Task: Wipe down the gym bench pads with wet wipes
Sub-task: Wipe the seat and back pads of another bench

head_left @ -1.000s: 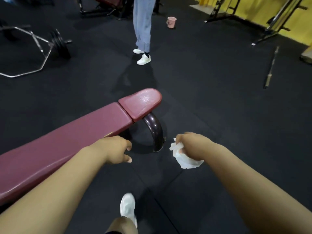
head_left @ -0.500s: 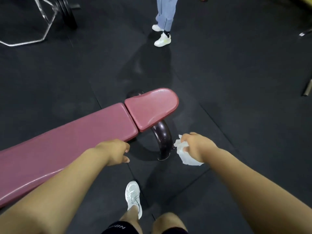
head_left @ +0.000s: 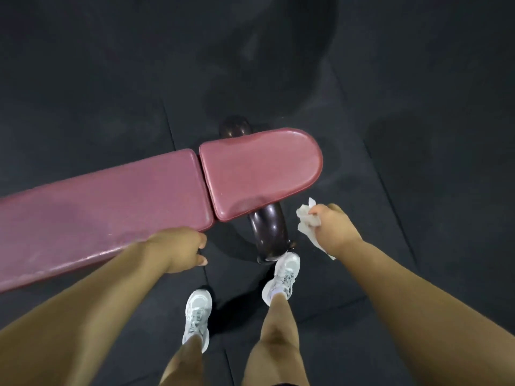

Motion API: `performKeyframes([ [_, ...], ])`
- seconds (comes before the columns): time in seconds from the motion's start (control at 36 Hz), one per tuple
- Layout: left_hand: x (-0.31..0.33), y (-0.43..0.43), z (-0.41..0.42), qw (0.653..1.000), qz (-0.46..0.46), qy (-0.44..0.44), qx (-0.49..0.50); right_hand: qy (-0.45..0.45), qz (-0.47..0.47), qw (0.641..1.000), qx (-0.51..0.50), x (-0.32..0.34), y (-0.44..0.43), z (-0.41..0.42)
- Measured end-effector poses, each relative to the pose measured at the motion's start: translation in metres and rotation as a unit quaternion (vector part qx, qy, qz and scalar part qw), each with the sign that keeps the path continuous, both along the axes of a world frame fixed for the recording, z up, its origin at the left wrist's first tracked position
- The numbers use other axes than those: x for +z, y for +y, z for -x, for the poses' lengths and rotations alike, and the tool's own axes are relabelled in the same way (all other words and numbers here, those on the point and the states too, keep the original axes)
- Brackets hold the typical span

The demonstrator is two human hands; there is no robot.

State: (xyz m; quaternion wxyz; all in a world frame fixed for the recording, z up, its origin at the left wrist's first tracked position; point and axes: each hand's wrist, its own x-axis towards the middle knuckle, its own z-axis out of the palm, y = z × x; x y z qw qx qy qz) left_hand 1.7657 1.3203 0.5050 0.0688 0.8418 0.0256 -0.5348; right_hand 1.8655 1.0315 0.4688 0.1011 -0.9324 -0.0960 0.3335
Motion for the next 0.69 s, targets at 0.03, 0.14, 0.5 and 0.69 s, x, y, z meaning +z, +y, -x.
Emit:
performKeyframes([
  [0.03, -0.007, -0.004, -0.009, 1.000, 0.019, -0.009, 0.020, -0.001, -0.020, 1.000, -0.007, -0.010, -0.003, -0.012],
  [0.14, -0.046, -0.018, -0.040, 0.998, 0.008, -0.010, 0.066, -0.021, -0.082, 0.995, -0.060, -0.042, -0.011, -0.067],
  [0.5, -0.142, -0.066, -0.152, 0.981, 0.040, -0.122, 0.146, -0.157, -0.126, 0.976, -0.086, -0.155, -0.014, -0.184],
  [0.69, -0.177, -0.045, -0.155, 0.970, 0.013, -0.174, 0.169, -0.210, -0.140, 0.963, -0.097, -0.190, 0.000, -0.164],
])
